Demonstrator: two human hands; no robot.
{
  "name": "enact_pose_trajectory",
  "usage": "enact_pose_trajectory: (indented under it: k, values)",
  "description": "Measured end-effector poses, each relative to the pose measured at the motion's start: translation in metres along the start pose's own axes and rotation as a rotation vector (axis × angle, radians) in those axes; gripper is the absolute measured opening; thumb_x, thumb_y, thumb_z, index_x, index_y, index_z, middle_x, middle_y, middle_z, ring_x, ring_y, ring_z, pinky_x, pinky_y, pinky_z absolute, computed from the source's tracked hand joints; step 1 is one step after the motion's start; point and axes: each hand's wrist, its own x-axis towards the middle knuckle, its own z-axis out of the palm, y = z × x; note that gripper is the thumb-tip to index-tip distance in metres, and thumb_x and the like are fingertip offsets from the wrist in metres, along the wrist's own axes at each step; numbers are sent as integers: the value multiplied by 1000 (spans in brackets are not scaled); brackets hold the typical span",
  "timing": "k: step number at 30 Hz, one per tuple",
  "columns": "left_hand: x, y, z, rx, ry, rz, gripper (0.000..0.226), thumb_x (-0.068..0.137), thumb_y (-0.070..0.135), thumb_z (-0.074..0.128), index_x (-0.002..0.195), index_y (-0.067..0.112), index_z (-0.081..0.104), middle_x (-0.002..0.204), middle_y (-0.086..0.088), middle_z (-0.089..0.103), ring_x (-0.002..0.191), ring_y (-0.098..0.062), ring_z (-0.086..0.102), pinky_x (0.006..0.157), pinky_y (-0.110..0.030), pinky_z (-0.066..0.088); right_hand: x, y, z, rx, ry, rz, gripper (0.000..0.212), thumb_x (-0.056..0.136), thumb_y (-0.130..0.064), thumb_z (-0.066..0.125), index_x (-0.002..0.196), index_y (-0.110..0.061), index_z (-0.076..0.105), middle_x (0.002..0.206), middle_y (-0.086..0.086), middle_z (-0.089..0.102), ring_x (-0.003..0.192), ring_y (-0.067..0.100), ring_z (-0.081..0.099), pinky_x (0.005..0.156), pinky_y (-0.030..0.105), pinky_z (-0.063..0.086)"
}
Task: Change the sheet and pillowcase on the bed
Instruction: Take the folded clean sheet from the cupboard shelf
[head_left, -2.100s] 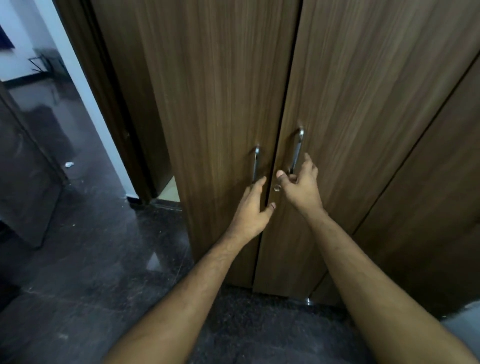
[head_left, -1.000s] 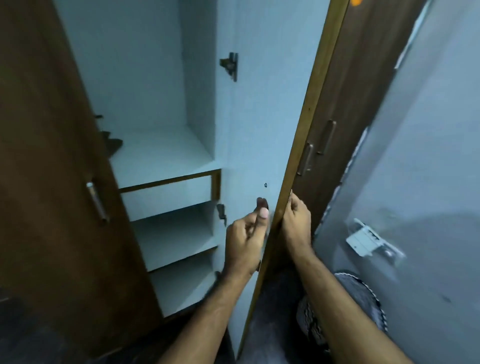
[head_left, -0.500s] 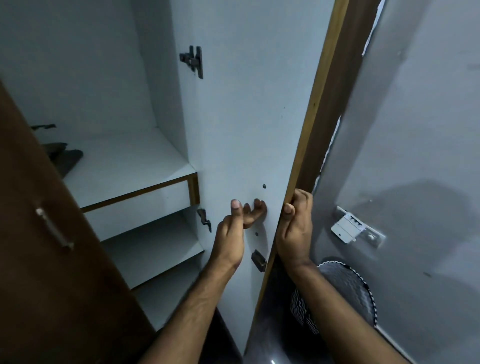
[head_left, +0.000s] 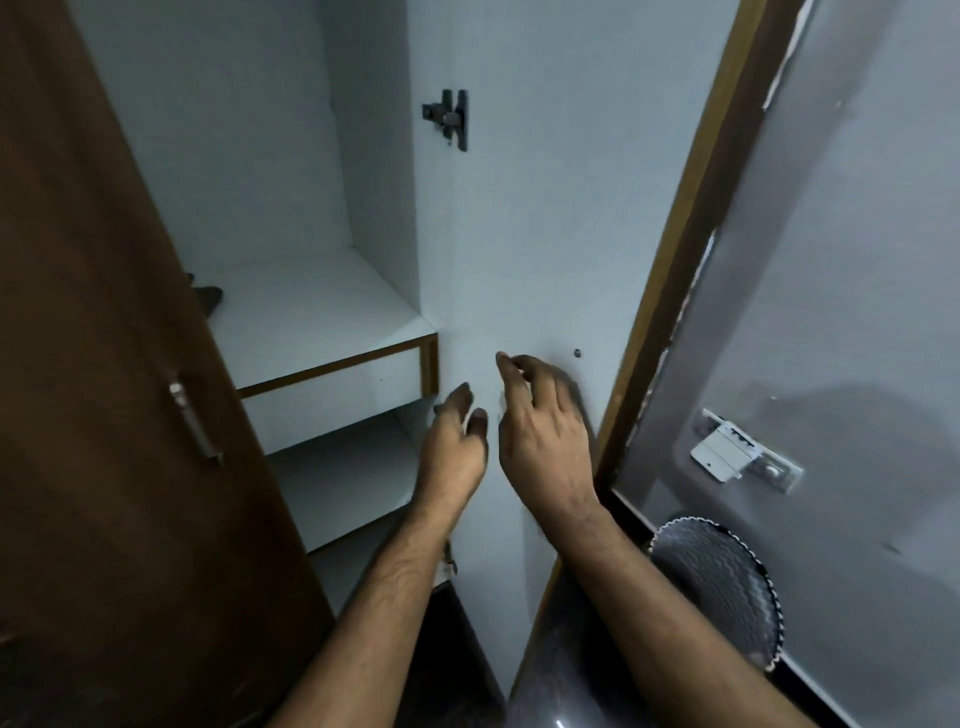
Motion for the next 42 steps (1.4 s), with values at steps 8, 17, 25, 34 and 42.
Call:
enact_pose_trajectory:
  k: [8, 17, 25, 34, 42]
  values:
    - [15, -9, -139, 353, 361, -100, 62, 102, 28, 56, 157, 12, 30, 159, -10, 37, 146, -27, 36, 117, -34, 29, 47, -91, 60, 310, -261, -10, 50, 96, -20, 60, 143, -8, 47, 140, 15, 47, 124, 32, 50, 99, 46, 50]
    - [31, -42, -236, 1103, 590, 110, 81, 96, 29, 58, 160, 9, 13, 169, -12, 1, 155, -32, 0, 125, -50, 18, 151, -215, 99, 859, -463, -147, 63, 103, -39, 50, 156, -11, 30, 160, 9, 32, 146, 23, 31, 114, 28, 26]
    - [46, -65, -231, 1405, 498, 173, 69, 103, 39, 45, 160, 13, 14, 168, -13, -7, 155, -27, -8, 126, -48, 10, 208, -266, 97, 1670, -585, 158, 42, 101, -35, 56, 141, -24, 51, 133, -9, 63, 123, 6, 57, 103, 32, 48]
    - [-8, -87, -210, 1466, 726, 217, 90, 88, 29, 69, 161, 15, 17, 167, -19, -10, 155, -34, 1, 125, -49, 12, 147, -238, 49, 1937, -738, 220, 55, 107, -47, 27, 115, -16, 72, 107, 3, 73, 104, 20, 62, 92, 37, 45]
    - [-115, -118, -231, 1607, 1041, 310, 76, 95, 29, 50, 161, 17, 14, 167, -21, -5, 155, -33, 0, 125, -52, 7, 85, -250, -15, 1549, -702, -612, 51, 100, -27, 56, 146, -8, 49, 140, 2, 53, 132, 6, 49, 110, 26, 42]
